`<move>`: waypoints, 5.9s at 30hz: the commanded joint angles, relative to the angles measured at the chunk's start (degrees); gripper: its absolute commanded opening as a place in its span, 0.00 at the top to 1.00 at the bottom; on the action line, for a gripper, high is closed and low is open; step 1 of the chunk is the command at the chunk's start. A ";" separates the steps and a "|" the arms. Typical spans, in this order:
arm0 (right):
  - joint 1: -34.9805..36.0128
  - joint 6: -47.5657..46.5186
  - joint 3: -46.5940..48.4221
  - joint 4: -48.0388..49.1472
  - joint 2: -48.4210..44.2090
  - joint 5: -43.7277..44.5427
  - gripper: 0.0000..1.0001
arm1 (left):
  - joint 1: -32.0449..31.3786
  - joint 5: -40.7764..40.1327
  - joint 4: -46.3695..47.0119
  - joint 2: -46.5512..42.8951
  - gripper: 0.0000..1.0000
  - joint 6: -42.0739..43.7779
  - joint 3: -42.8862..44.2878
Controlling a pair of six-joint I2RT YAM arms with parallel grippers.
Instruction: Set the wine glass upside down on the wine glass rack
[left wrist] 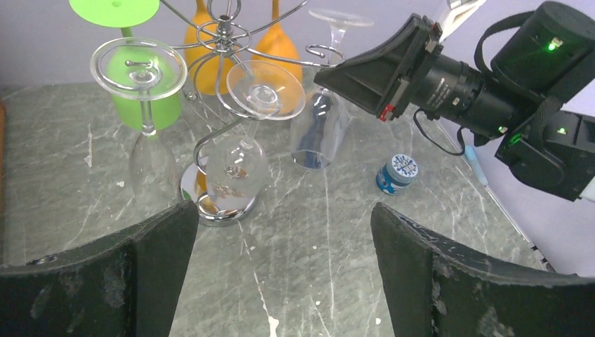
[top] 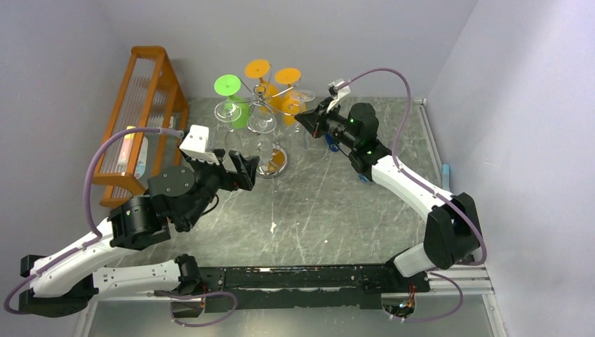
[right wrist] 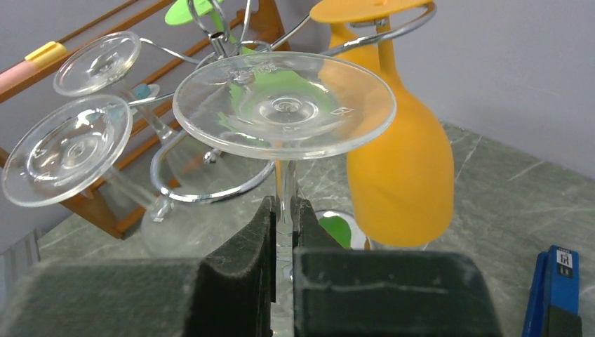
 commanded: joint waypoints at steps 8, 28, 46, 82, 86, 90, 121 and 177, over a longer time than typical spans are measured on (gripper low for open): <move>-1.47 -1.45 7.04 -0.72 4.92 -8.63 1.00 | -0.22 -0.57 -2.04 -0.73 0.04 -0.05 0.64; -1.77 -4.14 8.48 0.39 6.73 -20.93 1.00 | -0.22 -0.88 -2.39 -2.05 0.04 -0.41 -0.26; -1.84 -2.56 9.74 1.34 7.20 -25.80 1.00 | -0.22 -0.61 -2.67 -2.42 0.04 -1.02 -0.43; -1.81 -7.20 1.16 11.99 7.24 -21.98 1.00 | -0.22 -0.24 -2.40 -0.72 0.04 -0.71 -0.36; -1.76 -7.49 1.12 12.25 7.18 -25.27 1.00 | -0.22 -0.39 -2.32 -0.45 0.04 -0.51 -0.34; -1.78 -6.79 1.11 13.68 7.08 -26.57 1.00 | -0.26 -0.17 -1.97 -0.47 0.04 -0.46 -0.35; -1.79 -3.49 -6.08 22.56 0.63 -28.13 1.00 | -0.22 -0.19 -2.31 -0.58 0.04 -0.60 -0.51; -1.82 8.28 -9.72 -52.62 -39.80 29.84 0.22 | -0.22 -5.59 -20.32 -9.00 0.03 2.94 16.21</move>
